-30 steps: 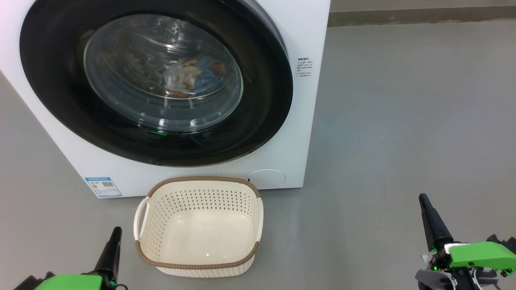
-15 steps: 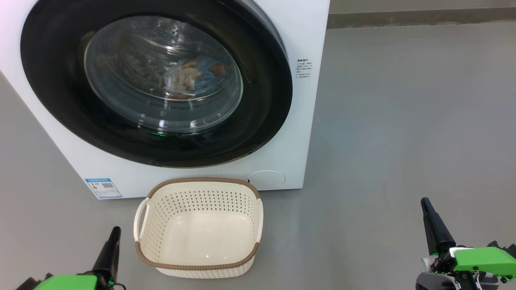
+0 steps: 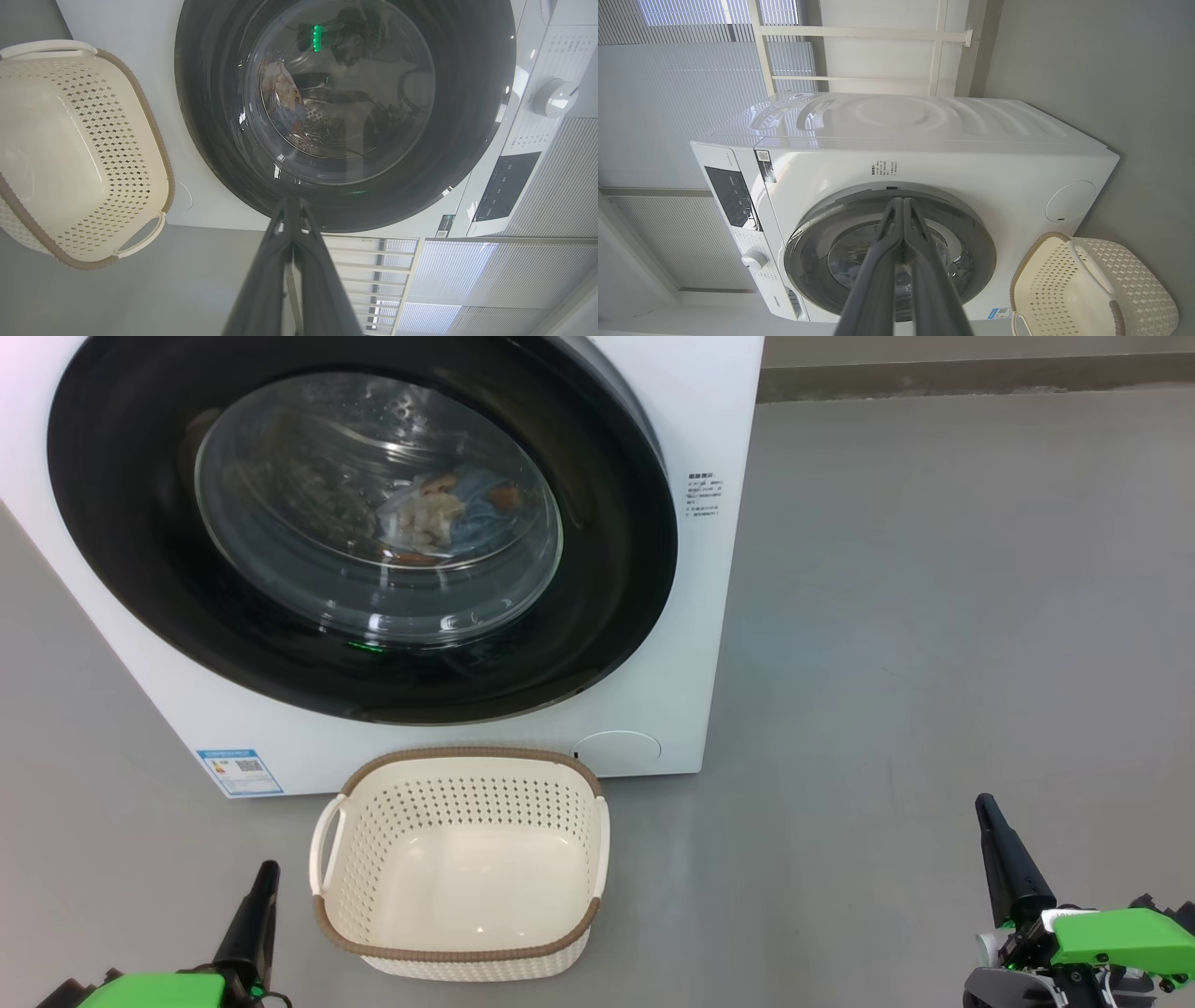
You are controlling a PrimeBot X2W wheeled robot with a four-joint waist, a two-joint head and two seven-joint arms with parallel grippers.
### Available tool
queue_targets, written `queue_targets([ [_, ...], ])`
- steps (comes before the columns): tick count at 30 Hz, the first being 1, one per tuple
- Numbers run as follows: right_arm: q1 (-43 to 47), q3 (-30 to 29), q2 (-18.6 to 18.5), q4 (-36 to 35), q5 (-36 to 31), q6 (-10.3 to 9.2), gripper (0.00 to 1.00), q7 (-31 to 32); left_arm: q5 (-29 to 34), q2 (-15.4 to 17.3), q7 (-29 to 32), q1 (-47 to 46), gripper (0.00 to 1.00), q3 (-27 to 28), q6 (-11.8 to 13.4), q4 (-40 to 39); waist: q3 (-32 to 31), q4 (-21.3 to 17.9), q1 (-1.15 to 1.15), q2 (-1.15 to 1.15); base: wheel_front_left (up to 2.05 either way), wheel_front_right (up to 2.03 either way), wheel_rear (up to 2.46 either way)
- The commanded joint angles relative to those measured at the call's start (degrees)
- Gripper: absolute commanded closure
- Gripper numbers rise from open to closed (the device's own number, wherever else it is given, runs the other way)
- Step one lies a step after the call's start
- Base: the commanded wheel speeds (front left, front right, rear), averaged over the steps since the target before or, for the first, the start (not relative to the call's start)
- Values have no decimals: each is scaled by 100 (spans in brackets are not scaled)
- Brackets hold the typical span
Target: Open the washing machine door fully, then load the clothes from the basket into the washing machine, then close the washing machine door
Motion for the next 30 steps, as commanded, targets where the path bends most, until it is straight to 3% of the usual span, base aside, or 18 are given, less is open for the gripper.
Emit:
queue_targets([
  [1, -58, 127, -7, -176, 26, 9, 100, 39, -46, 74, 40, -243, 100, 195, -15, -109, 0, 0, 0, 0, 0, 0, 0],
  [30, -59, 119, -2, -175, 19, 9, 100, 45, -29, 59, 57, -245, 100, 216, -15, -109, 0, 0, 0, 0, 0, 0, 0],
])
